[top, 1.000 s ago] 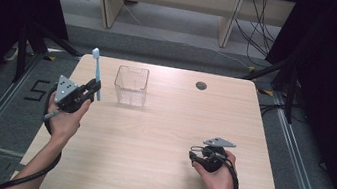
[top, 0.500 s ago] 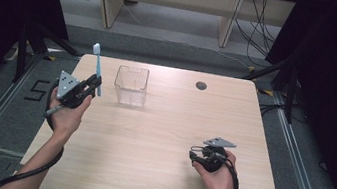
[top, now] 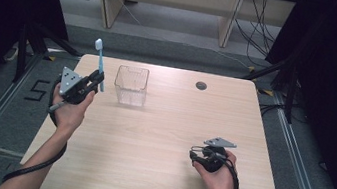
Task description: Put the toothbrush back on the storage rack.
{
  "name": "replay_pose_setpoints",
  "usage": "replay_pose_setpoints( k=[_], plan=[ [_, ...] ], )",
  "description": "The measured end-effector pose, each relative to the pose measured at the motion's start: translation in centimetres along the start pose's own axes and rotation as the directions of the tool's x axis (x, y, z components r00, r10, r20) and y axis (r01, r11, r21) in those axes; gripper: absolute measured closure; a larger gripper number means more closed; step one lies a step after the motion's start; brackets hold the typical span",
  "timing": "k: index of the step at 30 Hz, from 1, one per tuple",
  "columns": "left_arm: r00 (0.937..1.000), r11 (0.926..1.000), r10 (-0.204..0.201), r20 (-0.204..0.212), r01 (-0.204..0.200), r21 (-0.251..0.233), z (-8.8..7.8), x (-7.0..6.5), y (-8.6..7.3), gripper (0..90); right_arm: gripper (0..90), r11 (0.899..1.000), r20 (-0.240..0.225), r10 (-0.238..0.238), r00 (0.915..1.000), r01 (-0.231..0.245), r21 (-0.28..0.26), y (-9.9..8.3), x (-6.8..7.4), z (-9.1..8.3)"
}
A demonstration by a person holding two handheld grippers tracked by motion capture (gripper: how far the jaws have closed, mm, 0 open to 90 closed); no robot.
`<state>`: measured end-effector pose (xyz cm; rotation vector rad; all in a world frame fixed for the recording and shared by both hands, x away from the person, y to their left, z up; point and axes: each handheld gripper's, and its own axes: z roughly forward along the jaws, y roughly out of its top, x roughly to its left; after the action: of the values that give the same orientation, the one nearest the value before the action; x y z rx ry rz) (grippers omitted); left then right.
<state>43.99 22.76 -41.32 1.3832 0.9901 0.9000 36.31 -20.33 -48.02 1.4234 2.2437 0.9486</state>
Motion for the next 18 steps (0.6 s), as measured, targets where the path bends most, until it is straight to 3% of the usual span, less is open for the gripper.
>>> replay_pose_setpoints(
  k=[18],
  plan=[
    [0.9996,0.9997,-0.022,0.016,0.022,-0.013,1.1,-0.4,0.4,78.4,48.6,1.0,0.003,0.0,1.0,0.0,0.005,-0.1,-0.1,0.0]
  ],
)
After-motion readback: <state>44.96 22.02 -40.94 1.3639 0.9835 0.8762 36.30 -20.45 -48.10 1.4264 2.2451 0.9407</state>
